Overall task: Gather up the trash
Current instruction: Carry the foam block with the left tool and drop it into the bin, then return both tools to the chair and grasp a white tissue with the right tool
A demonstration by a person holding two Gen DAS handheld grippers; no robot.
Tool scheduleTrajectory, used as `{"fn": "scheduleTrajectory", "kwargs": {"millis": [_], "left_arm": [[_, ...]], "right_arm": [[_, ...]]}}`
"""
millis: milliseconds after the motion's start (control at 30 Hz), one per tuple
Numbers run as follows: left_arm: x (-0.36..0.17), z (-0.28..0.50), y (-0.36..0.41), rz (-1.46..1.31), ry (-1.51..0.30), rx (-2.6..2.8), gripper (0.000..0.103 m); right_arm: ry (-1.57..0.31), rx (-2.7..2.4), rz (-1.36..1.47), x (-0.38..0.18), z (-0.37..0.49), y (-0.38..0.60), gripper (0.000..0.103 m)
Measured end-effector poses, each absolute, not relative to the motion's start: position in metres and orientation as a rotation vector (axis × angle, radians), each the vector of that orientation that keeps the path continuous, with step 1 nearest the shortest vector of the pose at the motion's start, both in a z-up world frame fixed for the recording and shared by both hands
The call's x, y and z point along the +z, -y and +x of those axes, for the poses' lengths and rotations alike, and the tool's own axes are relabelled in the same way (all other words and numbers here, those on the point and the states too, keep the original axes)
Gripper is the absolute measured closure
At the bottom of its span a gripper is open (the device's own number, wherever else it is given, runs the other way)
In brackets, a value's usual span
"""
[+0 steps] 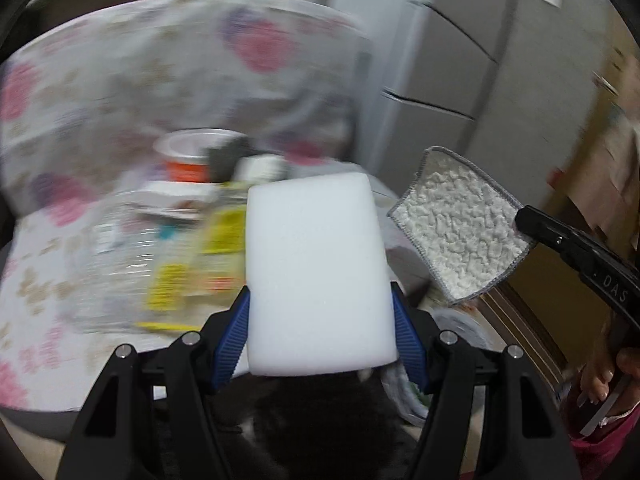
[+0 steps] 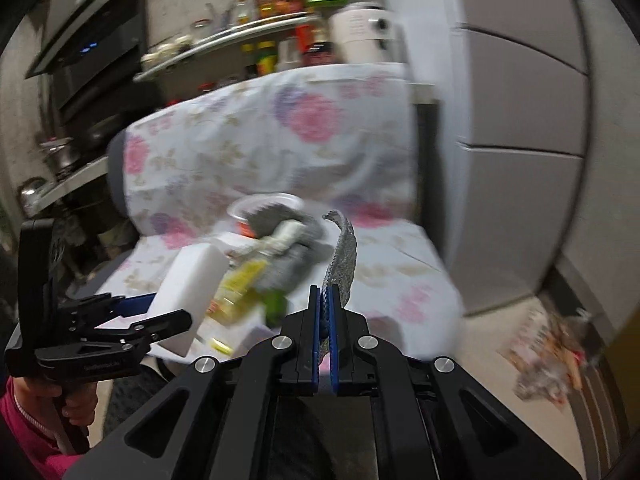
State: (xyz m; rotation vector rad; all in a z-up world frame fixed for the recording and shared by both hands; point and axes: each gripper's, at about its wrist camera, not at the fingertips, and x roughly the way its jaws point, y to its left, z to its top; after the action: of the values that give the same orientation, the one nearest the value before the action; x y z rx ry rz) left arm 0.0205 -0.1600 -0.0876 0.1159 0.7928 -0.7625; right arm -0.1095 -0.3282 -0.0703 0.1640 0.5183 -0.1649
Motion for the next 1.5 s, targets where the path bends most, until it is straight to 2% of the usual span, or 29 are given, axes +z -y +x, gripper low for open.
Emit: {"fn": "scheduleTrajectory", "kwargs": {"millis": [333, 633, 833, 867, 933, 1233, 1500], "left_arm": [[-0.12, -0.037, 0.283, 0.27, -0.865, -1.058, 0.039], [-0.168, -0.067, 0.354, 0.419, -1.002, -1.188, 0.038], [-0.178, -0.063, 0.368, 0.421, -1.047, -1.177, 0.029], [-0.179, -0.06, 0.368, 0.409, -1.055, -1.18, 0.025], [-0.178, -0.056, 0.368, 0.396, -1.057, -1.179, 0.024], [-0.137, -0.027, 0.318, 0.314, -0.945, -1.092, 0.024], [-0.112, 0.016, 0.212, 0.232, -0.849, -0.842, 0.023]], "right_arm": [[-0.598, -0.474, 0.295, -0.101, -0.202, 0.409, 0.098], [-0.729, -0.563, 0.426, -0.158, -0.215, 0.453, 0.098], [-0.765, -0.602, 0.468, -0.175, -0.22, 0.468, 0.09], [-0.759, -0.604, 0.473, -0.174, -0.221, 0.469, 0.083], [-0.745, -0.608, 0.467, -0.171, -0.224, 0.47, 0.071], [-0.631, -0.549, 0.39, -0.128, -0.204, 0.447, 0.067], [-0.609, -0.32, 0.276, -0.095, -0.128, 0.389, 0.063]]}}
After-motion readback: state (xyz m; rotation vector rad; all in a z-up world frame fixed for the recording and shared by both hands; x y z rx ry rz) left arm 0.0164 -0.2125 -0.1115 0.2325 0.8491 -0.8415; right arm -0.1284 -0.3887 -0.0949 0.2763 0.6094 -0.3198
